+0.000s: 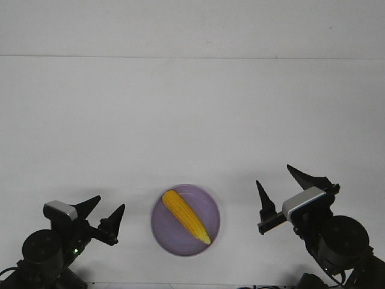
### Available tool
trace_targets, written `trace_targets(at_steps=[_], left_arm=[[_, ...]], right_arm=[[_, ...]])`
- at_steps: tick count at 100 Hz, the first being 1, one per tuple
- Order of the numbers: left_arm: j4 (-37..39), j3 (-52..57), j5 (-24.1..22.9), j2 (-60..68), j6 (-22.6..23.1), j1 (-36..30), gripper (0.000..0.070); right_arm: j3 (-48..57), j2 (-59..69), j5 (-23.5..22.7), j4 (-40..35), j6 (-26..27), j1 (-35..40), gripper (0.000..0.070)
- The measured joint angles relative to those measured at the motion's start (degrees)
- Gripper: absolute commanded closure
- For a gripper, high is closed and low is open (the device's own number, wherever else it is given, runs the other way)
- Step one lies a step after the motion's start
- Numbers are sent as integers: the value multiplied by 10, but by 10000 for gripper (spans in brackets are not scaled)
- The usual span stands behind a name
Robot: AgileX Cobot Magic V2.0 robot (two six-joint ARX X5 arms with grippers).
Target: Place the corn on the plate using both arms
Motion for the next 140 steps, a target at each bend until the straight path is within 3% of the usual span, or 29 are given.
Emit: trace_targets(at_steps=[4,7,10,14,16,17,21,106,121,140], left_arm=[[0,0,0,0,1,0,213],[0,0,0,0,3,0,305],[0,0,0,0,5,0,456],[0,0,0,0,7,0,700],[0,0,0,0,9,0,700],[0,0,0,0,8,0,678],[0,0,0,0,9,0,699],[14,0,0,0,24,0,684],[37,-14,-37,-7,83,22,684],[208,-145,-42,-59,197,148,684]], right_arm=[[-16,-11,0,-9,0,0,185],[-28,-16,-1,-14,0,-1,230],[-39,-20,-1,-17,1,-1,340],[-49,-24,-1,-26,3,-1,567],[-53,-25,-1,-31,3,-1,690],[-54,-25,-1,-33,3,-1,700],[-56,-25,-1,-41,3,-1,680],[-56,-33,-2,-41,5,-1,683],[-56,-33,-2,-41,5,-1,683],[-56,-33,-2,-41,5,-1,683]])
